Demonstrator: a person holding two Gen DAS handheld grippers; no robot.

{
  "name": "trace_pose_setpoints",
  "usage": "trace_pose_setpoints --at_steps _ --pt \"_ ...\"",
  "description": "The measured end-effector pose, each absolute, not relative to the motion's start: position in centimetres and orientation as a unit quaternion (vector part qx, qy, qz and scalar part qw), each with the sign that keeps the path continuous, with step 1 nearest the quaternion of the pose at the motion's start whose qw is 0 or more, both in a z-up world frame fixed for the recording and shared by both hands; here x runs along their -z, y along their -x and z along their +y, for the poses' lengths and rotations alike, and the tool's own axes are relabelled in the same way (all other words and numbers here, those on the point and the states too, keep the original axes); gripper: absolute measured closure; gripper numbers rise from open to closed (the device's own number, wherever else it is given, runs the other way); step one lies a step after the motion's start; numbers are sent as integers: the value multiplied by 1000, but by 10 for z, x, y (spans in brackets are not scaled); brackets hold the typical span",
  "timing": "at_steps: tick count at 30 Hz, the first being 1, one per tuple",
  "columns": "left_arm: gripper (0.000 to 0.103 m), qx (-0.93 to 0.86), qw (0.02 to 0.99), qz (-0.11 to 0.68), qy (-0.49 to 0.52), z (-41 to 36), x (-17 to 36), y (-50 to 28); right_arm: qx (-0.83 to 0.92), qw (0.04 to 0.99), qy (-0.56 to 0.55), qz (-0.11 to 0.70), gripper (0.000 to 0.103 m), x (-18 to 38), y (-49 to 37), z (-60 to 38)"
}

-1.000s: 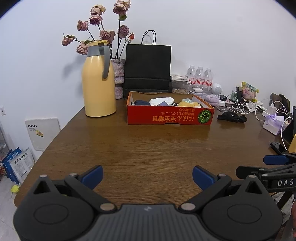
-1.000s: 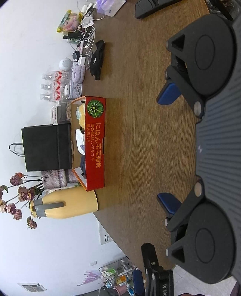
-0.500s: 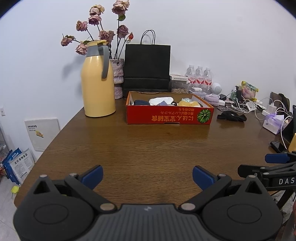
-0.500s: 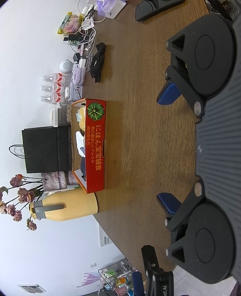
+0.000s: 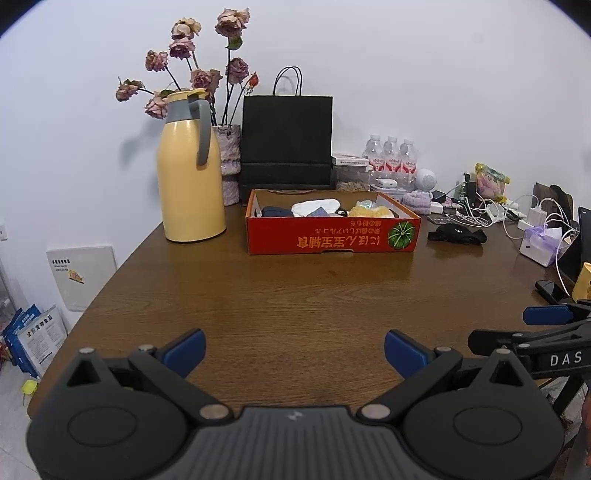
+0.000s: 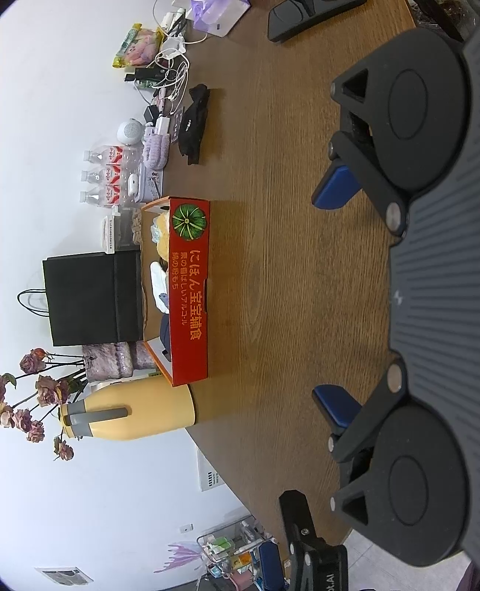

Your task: Organize objects

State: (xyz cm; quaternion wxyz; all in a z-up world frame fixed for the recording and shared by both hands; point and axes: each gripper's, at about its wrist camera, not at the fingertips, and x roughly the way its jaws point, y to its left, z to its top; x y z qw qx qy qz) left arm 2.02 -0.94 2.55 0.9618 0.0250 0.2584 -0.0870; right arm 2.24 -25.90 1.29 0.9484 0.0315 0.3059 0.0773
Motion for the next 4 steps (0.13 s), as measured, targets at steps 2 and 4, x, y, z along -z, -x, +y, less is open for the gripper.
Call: trace_pose_setpoints --at_steps 2,4 --pt "0 88 962 257 -24 -9 -25 -20 -78 948 -32 307 0 -12 -23 -259" --pt "0 89 963 255 -21 -8 -23 -20 -78 948 -33 307 0 -11 -23 -259"
